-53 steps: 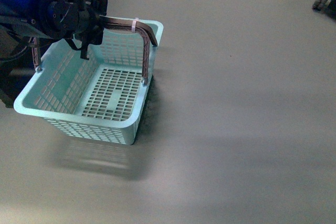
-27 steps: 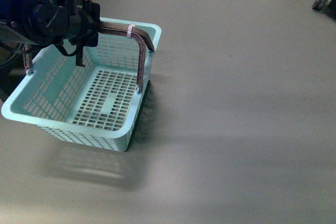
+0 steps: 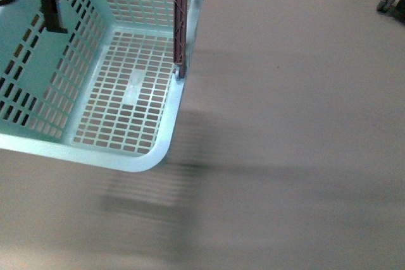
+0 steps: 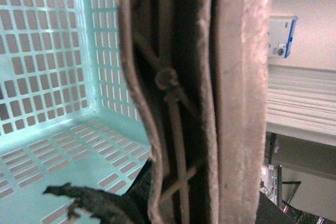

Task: Pick mango and avocado into basket

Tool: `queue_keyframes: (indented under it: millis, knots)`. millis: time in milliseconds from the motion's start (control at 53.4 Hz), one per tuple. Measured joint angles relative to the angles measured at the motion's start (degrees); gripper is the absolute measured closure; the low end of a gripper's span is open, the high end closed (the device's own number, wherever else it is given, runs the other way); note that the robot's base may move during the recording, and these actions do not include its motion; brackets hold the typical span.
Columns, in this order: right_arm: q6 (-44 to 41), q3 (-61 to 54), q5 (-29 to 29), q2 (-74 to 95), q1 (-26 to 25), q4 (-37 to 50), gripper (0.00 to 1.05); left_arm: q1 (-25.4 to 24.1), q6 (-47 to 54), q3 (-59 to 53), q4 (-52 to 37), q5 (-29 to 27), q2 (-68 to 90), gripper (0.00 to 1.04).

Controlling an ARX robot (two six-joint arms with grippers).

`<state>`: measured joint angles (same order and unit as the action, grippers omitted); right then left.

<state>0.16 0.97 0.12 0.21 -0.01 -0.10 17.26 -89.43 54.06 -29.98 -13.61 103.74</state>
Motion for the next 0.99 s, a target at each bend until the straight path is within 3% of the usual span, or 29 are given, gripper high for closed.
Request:
queue_keyframes:
  millis: [412,992]
  knots:
    - [0.0,0.0,0.0,0.0,0.0,0.0,0.09,7.6,0.3,-13.4,12.6,-11.7,-32.3,0.89]
    - [0.0,0.0,0.0,0.0,0.0,0.0,0.09,8.4,0.2,-14.1,13.2,-11.9,-35.0,0.89]
